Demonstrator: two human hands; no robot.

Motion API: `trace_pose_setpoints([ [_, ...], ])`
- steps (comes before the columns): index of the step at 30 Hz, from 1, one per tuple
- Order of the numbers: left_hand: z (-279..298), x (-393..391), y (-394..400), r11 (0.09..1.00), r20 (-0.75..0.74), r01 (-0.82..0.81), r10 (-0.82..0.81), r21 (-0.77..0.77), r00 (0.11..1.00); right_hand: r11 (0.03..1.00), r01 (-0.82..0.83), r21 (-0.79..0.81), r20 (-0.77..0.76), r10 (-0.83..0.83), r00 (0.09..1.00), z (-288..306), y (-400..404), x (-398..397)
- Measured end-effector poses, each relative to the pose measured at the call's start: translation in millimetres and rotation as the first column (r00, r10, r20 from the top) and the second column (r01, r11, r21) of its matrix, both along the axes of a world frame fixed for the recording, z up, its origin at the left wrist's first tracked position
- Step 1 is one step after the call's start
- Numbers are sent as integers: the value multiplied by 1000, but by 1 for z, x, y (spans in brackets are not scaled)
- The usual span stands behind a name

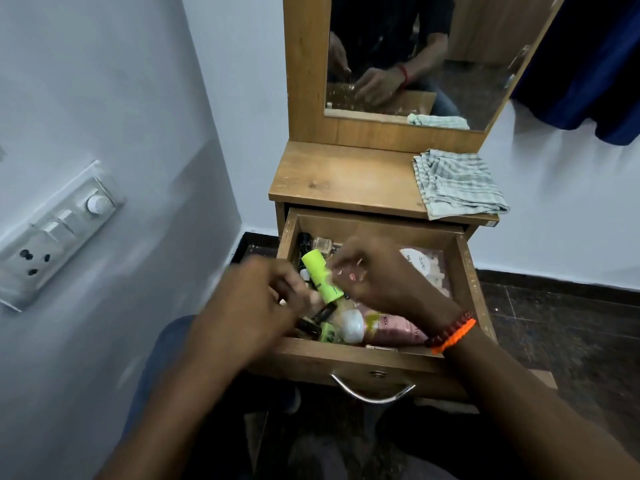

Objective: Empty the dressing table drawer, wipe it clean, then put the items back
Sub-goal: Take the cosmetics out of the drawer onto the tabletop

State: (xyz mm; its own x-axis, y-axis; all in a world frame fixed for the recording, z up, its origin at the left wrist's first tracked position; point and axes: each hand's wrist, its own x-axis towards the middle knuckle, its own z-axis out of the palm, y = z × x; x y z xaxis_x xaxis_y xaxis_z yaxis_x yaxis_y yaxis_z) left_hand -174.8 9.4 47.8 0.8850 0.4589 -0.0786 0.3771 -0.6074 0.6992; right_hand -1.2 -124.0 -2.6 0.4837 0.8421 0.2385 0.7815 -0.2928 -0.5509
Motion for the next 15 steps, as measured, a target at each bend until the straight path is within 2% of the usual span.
trace_pose_setpoints([
  [2, -10, 8, 22, 991, -32, -54, 58, 121, 998, 980, -168, -110, -115, 156, 981, -5, 8, -15],
  [4, -27, 13, 33, 976, -94, -46, 67, 212, 993, 958, -226, -175, -197, 191, 962, -8, 13, -25],
  [9, -48, 20, 32, 933, -112, 69, -31, 354, 993, 936, -236, -260, -229, 178, 957, -15, 16, -29],
  [15, -50, 21, 28, 906, -171, 79, -7, 417, 985, 932, -235, -276, -302, 148, 942, -19, 18, -28],
])
